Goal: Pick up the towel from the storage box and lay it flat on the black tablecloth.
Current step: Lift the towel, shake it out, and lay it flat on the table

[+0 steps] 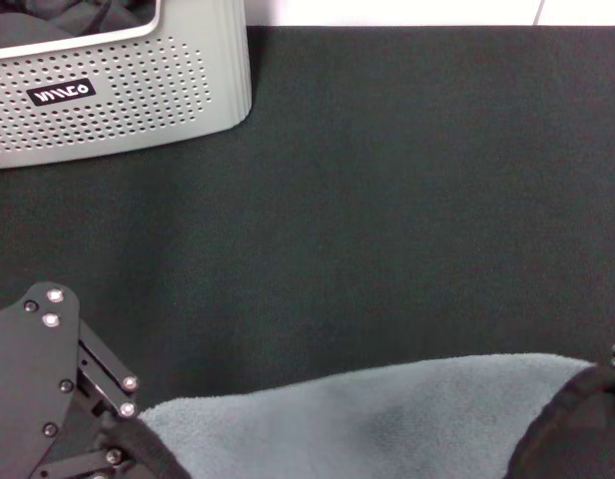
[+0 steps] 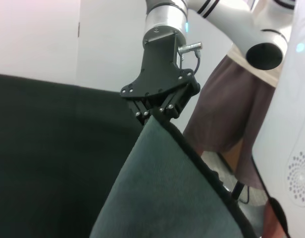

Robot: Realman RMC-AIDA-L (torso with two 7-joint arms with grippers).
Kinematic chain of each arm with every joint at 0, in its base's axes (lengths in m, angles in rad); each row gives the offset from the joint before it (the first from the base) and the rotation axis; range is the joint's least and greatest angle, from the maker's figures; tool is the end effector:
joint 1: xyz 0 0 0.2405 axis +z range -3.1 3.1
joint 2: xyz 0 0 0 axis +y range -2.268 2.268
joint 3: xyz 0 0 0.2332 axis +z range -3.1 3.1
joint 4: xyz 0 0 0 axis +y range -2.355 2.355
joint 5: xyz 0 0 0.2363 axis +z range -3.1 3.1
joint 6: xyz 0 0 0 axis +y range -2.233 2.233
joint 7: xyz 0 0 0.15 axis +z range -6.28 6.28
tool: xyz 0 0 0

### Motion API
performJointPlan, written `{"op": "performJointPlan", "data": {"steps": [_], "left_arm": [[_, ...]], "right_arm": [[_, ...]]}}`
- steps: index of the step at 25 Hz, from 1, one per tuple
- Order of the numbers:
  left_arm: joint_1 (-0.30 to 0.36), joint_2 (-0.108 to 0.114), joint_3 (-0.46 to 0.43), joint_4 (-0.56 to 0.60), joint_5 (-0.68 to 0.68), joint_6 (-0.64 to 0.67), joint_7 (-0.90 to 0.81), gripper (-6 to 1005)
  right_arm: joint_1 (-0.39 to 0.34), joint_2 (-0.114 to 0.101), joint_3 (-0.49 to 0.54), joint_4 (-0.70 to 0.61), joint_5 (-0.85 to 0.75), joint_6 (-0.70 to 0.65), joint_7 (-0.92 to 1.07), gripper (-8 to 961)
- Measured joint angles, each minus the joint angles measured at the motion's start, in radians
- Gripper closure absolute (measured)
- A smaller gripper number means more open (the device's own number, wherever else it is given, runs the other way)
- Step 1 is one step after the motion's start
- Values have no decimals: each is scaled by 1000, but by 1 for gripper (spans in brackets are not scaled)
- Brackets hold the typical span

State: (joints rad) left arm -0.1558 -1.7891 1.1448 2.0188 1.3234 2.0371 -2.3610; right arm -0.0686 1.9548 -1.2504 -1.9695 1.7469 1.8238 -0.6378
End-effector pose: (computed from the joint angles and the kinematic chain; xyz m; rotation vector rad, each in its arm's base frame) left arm -0.0849 0.1949 0.1524 2.9798 0.1732 0.2911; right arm 0.1067 0.2027 0.1156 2.8695 -0.8478 -0.6644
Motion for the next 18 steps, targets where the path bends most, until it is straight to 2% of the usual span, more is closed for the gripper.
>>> {"op": "performJointPlan", "data": {"steps": [5,8,10,13,18], "left_arm": [[3,9,-7,-1,-38,0,3,978],[6,-1,-6,-18,-11,1,32,979],[-2,-23,-1,-56,53,0,56,979],[-34,-66,19,-169,169,-1,101,979],[-162,-167,21,-407,432,-6,234,979]], "right_arm": [[4,-19,-2,35,83,1,-7,898],[8,-15,-14,124,53,0,-10,897],[30,-6,-5,226,7,-4,-17,897],[113,3,12,447,-83,-8,-87,896],[274,10,94,752,-191,-25,-257,895]]}}
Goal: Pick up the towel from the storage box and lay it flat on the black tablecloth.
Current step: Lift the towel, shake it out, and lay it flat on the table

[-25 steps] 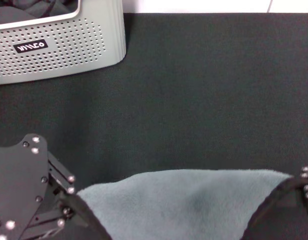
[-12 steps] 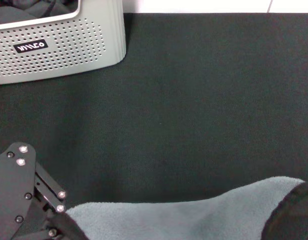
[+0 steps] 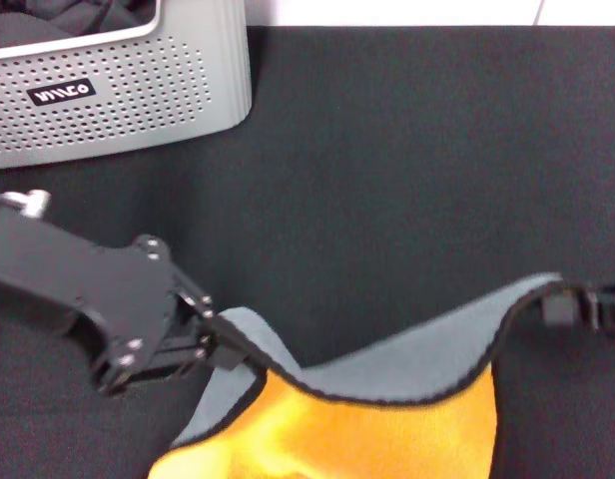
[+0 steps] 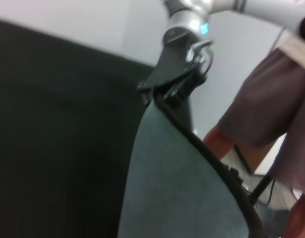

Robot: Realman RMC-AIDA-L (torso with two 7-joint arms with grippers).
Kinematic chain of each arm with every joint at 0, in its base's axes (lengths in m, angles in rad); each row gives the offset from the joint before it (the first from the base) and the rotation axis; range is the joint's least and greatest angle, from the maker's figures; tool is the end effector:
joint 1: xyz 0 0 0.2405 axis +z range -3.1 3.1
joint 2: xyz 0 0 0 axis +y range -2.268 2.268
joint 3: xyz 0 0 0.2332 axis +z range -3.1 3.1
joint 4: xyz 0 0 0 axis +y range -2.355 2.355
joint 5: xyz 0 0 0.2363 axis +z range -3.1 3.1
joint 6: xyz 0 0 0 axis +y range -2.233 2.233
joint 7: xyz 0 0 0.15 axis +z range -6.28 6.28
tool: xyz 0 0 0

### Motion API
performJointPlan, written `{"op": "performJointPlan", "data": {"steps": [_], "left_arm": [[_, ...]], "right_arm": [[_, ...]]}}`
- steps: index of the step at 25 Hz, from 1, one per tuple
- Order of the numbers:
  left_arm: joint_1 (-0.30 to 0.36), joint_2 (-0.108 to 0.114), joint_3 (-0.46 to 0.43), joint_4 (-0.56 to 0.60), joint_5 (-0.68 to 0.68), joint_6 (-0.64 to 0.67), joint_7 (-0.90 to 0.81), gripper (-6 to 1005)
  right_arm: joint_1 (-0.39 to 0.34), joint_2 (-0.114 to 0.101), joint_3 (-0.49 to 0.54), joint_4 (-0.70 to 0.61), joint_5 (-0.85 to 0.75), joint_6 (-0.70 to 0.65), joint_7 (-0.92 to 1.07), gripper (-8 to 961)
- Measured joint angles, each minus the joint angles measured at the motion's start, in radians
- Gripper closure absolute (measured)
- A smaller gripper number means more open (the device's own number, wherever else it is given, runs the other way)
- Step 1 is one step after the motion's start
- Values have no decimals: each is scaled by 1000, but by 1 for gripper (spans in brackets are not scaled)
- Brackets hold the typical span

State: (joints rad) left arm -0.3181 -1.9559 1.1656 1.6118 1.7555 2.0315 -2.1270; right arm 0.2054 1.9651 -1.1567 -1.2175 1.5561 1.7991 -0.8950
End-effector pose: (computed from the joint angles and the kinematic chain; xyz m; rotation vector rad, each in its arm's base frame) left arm -0.1362 0.2646 0.0960 2.9681 0.4001 0.2354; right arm 0.2069 0.2800 0.0700 2.6848 -1.2168 -0.7309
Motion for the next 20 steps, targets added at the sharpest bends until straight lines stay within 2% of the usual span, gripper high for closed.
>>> {"op": "performJointPlan", "data": {"steps": [2,3,4,7,12,16,20], "left_arm": [[-70,-36,-23,-99,121,-2,47,979],[-94,-47,-32,-129,153,-6,66,979],[-142,-69,-51,-193,217,-19,104,979],[-231,-95,-71,-319,323,-92,171,979],[-303,-110,-66,-429,395,-233,234,978],[-307,-117,-65,-468,405,-368,270,978],[-304,-117,-65,-509,444,-445,274,978]], "right_arm": [[65,2,47,92,-53,-18,-53,894],[99,3,74,141,-89,-30,-86,894],[126,3,92,176,-119,-40,-110,894],[204,4,124,272,-204,-76,-169,893],[285,1,129,361,-284,-143,-237,891],[318,-2,129,404,-339,-228,-273,890],[346,0,127,451,-398,-350,-293,889]]}}
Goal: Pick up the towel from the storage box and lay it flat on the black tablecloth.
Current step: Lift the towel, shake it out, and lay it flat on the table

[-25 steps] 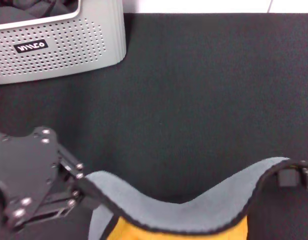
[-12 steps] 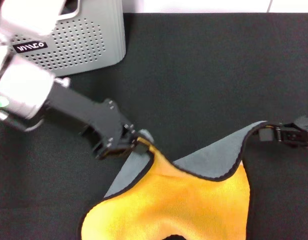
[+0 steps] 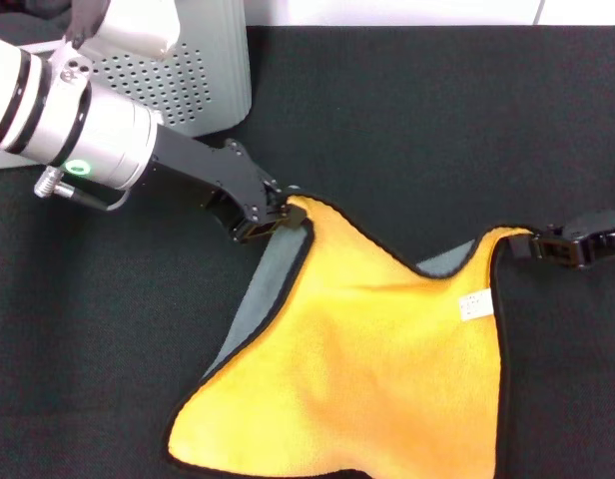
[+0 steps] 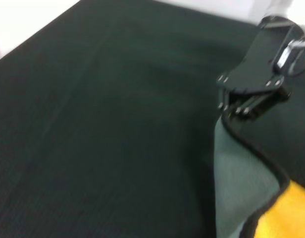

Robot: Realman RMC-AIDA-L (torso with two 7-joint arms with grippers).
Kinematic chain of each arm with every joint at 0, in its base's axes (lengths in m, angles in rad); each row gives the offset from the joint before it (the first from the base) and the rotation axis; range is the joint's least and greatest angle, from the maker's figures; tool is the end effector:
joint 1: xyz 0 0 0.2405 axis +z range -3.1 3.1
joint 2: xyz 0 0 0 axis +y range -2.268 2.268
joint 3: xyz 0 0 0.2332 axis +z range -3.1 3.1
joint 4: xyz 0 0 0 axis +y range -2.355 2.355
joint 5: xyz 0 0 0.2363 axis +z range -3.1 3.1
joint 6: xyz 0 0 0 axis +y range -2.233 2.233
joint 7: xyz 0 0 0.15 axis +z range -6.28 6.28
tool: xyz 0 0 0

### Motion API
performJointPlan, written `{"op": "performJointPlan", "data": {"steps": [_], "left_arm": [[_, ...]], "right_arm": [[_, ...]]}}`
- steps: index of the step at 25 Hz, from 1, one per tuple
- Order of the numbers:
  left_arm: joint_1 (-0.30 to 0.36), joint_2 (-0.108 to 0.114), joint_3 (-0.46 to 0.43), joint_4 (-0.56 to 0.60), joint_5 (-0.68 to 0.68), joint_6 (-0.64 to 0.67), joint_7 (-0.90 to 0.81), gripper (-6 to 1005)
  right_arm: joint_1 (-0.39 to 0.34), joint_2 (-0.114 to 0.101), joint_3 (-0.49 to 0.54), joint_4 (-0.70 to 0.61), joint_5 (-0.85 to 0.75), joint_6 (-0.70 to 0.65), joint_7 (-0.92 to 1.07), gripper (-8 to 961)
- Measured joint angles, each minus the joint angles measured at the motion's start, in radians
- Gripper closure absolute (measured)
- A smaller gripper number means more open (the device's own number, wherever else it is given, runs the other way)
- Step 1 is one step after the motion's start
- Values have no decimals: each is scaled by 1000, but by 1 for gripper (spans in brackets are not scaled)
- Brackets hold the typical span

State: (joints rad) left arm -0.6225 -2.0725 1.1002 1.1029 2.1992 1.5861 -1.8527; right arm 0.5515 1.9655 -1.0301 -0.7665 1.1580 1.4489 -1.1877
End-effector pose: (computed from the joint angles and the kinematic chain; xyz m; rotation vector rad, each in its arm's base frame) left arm -0.1651 0.3717 0.0122 -2.9903 -0.4444 -0.0744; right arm 0.2475 0.3691 0.0199 -2.7292 1.1107 0.3612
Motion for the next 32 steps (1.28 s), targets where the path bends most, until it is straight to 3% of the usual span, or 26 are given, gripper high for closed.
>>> {"op": "performJointPlan", "data": {"steps": [11,18,26,32], "left_arm": [[-1,-14,6,-58,142,-101,62,978],[2,-14,51,-30,165,-130,123,979],[5,-16,215,74,296,-231,144,979],[9,-17,342,125,352,-287,251,979]], "right_arm": [[71,44,-29,95,-52,-234,-43,887],[87,51,-45,123,-56,-285,-44,885],[89,52,-45,124,-57,-297,-39,883],[83,52,-45,130,-57,-301,-40,881]]}}
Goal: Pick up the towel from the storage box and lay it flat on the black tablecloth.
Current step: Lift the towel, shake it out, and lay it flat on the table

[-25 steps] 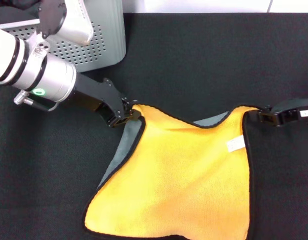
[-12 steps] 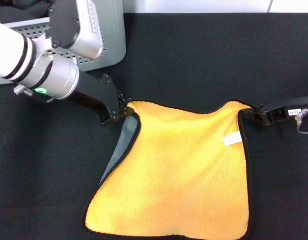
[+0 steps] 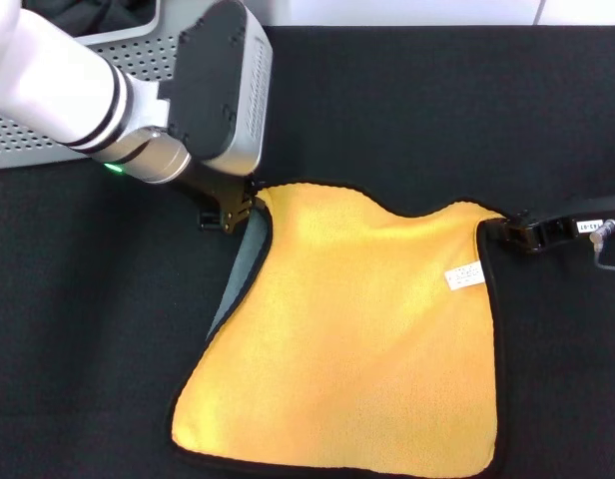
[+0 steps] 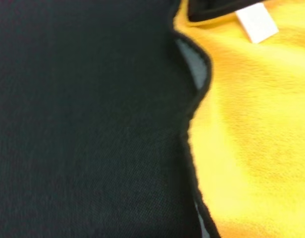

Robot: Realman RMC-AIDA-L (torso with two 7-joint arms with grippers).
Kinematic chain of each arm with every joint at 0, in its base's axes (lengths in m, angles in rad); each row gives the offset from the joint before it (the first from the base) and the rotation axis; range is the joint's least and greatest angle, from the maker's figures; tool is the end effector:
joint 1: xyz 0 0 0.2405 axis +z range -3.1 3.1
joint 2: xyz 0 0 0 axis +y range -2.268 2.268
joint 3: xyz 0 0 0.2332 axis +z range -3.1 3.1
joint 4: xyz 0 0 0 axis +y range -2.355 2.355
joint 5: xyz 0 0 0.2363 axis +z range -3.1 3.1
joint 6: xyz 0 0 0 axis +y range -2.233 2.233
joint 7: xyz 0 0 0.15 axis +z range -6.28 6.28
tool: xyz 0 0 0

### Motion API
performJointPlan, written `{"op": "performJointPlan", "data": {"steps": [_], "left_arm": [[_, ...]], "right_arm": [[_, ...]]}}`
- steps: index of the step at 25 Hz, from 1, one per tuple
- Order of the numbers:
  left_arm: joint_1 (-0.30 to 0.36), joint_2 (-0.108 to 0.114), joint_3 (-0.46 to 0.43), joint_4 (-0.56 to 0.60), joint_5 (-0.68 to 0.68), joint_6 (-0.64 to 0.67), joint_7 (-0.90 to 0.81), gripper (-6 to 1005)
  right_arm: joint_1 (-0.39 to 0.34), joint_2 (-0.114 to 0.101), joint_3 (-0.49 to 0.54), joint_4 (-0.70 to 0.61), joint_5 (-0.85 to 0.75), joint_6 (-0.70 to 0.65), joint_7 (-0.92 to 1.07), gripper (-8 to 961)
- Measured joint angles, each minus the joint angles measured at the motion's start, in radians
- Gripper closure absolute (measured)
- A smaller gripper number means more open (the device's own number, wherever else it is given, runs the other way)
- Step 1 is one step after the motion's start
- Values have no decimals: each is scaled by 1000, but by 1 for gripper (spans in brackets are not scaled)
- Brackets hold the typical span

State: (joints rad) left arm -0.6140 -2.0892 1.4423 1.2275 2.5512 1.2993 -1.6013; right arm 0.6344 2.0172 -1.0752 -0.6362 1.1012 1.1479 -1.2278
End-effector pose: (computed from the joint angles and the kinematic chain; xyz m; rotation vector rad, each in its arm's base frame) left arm -0.1594 0.3919 -0.0220 -2.7837 0.4199 0.5916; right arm 0.2532 0.3973 -0.0217 -2.5925 1.0553 0.2367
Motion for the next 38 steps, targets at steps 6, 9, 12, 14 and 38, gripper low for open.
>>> {"op": "performJointPlan", "data": {"steps": [6,9,12,14,38], "left_arm": [[40,-2,18,65,22,-8,137,978],[56,-2,20,92,35,-27,189,978],[63,-2,37,108,67,-57,219,978],[67,-2,58,113,96,-78,221,978],[145,-8,164,102,135,-287,270,949]], "right_arm": [[-1,0,0,3,1,-15,2,880],[-1,-1,3,5,1,-20,3,879],[-2,-4,7,7,1,-21,4,878],[1,-5,9,15,2,-25,5,878],[49,-9,0,41,-4,-96,5,872]]}}
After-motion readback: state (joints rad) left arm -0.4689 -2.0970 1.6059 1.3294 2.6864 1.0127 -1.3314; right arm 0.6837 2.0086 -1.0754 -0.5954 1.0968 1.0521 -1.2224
